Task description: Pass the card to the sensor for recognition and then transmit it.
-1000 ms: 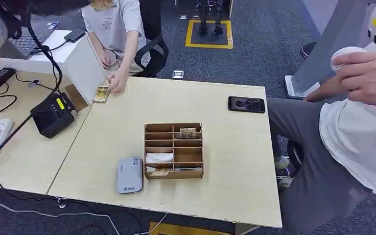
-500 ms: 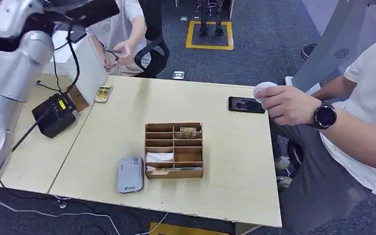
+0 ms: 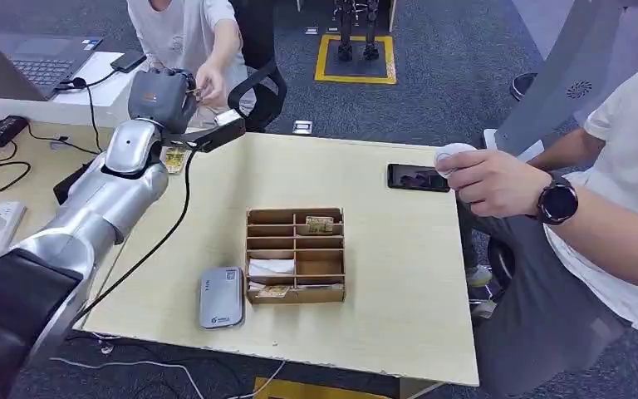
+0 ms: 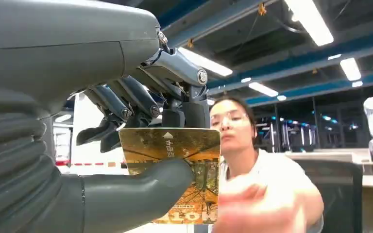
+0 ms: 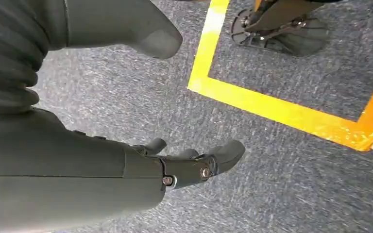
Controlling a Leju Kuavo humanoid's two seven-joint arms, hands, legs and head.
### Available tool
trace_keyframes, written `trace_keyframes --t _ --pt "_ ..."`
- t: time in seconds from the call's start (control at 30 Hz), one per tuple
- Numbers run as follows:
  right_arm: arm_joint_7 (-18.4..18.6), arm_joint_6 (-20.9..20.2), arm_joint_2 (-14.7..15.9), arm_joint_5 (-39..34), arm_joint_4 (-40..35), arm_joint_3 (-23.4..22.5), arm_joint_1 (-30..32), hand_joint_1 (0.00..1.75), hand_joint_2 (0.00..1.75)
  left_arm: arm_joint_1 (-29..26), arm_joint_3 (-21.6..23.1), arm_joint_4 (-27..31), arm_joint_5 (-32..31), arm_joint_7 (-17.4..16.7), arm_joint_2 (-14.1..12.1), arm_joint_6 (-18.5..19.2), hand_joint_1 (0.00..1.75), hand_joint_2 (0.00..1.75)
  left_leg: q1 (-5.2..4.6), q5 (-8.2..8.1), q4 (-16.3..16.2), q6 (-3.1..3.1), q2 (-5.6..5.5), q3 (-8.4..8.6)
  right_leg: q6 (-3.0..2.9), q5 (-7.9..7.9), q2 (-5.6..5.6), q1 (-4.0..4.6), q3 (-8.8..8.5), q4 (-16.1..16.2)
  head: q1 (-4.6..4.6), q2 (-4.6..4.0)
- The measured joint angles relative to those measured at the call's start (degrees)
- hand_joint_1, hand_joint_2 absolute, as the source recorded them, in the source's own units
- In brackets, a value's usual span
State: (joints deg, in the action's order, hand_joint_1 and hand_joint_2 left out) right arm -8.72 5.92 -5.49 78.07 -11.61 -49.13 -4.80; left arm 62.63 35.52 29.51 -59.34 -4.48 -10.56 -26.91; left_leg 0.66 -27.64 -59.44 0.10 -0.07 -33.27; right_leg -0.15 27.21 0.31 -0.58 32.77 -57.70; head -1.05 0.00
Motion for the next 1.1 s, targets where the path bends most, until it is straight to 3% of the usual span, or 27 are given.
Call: trace_keyframes --t 0.37,0.8,0.83,0.87,1.0,1.1 --pt "-0.8 0.0 0.0 0.7 0.0 0.0 0.1 0.0 1.75 -1.1 -3.1 -2.1 -2.1 2.2 0.4 0.4 1.75 1.75 0.0 0.01 0.0 0.0 0.0 -0.01 0.0 -0.01 0.0 0.0 0.0 0.0 0.0 0.0" --pt "-0.8 0.0 0.0 0.8 0.0 0.0 0.1 0.0 1.75 -1.2 -4.1 -2.5 -2.6 2.3 0.4 0.8 1.75 1.75 0.0 0.0 0.0 0.0 0.0 -0.07 0.0 0.0 0.0 0.0 0.07 0.0 0.0 0.0" --pt "-0.8 0.0 0.0 0.8 0.0 0.0 0.1 0.0 1.75 -1.2 -4.1 -2.5 -2.6 2.3 0.4 0.8 1.08 1.75 0.0 0.0 0.0 0.0 0.0 -0.07 0.0 0.0 0.0 0.0 0.07 0.0 0.0 0.0" --pt "-0.8 0.0 0.0 0.8 0.0 0.0 0.1 0.0 1.75 -1.2 -4.1 -2.5 -2.6 2.3 0.4 1.0 0.0 1.75 0.0 0.0 0.0 0.0 0.0 -0.07 0.0 0.0 0.0 0.0 0.07 0.0 0.0 0.0" --pt "-0.8 0.0 0.0 0.8 0.0 0.0 0.1 0.0 1.75 -1.4 -4.3 -2.6 -3.0 3.4 0.3 1.6 0.0 1.75 0.0 0.0 0.0 0.0 -0.01 -0.1 0.0 0.0 -0.01 0.0 0.07 0.0 0.02 -0.02" --pt "-0.9 0.2 0.0 0.6 0.0 0.0 0.1 0.0 1.75 -2.6 -5.4 -2.5 -2.5 4.5 -0.1 -0.2 0.0 1.75 -0.01 0.0 0.0 0.0 0.0 -0.14 0.0 0.0 0.0 -0.01 0.05 0.0 0.02 0.0"
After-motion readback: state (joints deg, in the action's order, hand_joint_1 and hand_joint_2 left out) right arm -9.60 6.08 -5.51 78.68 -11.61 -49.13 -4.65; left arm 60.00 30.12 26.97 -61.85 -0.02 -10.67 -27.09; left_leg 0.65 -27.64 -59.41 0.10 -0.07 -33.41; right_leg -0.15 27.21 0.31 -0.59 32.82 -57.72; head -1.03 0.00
